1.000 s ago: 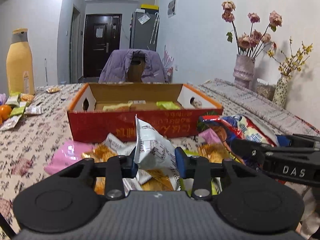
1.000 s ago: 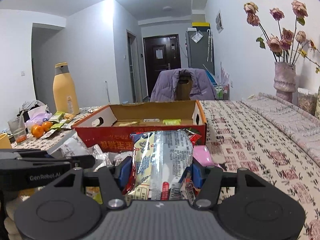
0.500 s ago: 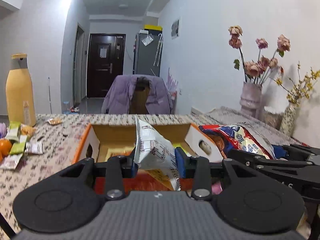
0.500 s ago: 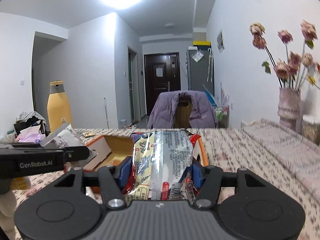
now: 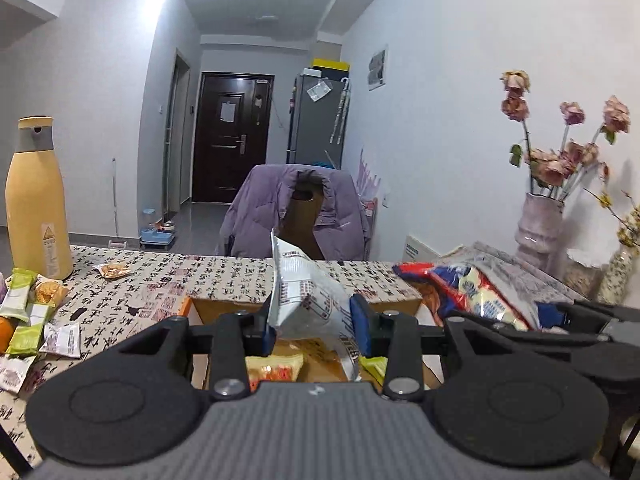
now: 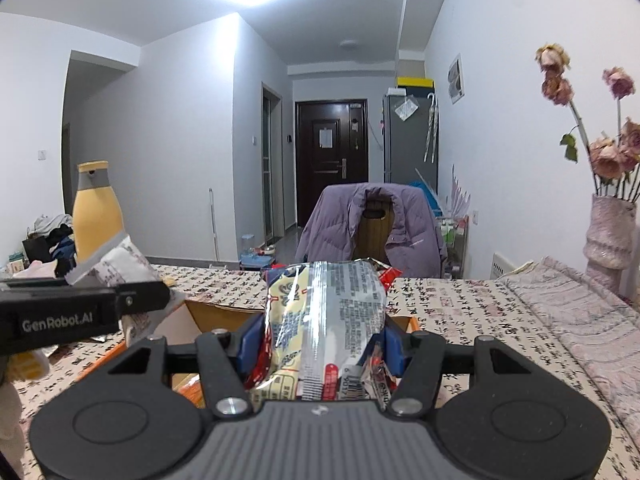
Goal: Organize snacks
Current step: 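Lift both packets into the cardboard box and open both grippers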
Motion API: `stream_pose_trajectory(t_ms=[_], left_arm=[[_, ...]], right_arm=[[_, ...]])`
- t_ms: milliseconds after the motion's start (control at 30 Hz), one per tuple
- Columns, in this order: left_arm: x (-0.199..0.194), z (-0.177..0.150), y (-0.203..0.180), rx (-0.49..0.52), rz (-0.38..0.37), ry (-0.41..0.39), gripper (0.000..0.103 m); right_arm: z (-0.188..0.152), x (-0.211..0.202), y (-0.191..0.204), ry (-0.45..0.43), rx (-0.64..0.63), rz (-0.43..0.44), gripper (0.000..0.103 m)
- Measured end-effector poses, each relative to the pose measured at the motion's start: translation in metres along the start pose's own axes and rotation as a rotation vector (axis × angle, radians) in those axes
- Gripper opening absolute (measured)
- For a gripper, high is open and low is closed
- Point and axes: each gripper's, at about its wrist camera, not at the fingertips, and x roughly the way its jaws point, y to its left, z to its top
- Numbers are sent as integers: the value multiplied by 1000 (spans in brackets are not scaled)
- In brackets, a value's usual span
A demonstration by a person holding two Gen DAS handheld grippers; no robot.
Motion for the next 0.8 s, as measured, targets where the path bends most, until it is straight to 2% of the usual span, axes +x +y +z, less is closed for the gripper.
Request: stream_pose_trajectory(t_ms=[133, 300, 500, 633, 700, 733, 767, 800], left_arm=[[27, 0, 7, -16, 32, 14, 37], [46, -17, 22, -56, 62, 41, 37], [63, -35, 23, -21, 47, 109, 37], [65, -41, 25, -18, 47, 127, 38], [63, -42, 27, -26, 53, 125, 45], [62, -42, 27, -31, 54, 120, 57], [60, -42, 28, -35, 60, 110, 75], [57, -41, 27, -36, 70, 97, 86]], right_arm=[[-3, 37, 1, 83, -22, -12, 58], [-20, 60, -3, 114, -7, -17, 58], [-34, 64, -2, 148, -10, -4, 58], [-38, 61, -1, 167, -15, -5, 61], [-39, 61, -2, 178, -8, -17, 65], [-39, 60, -4, 177, -3, -22, 66], [-39, 60, -5, 177, 6, -24, 73], [-39, 59, -8, 174, 16, -23, 87]])
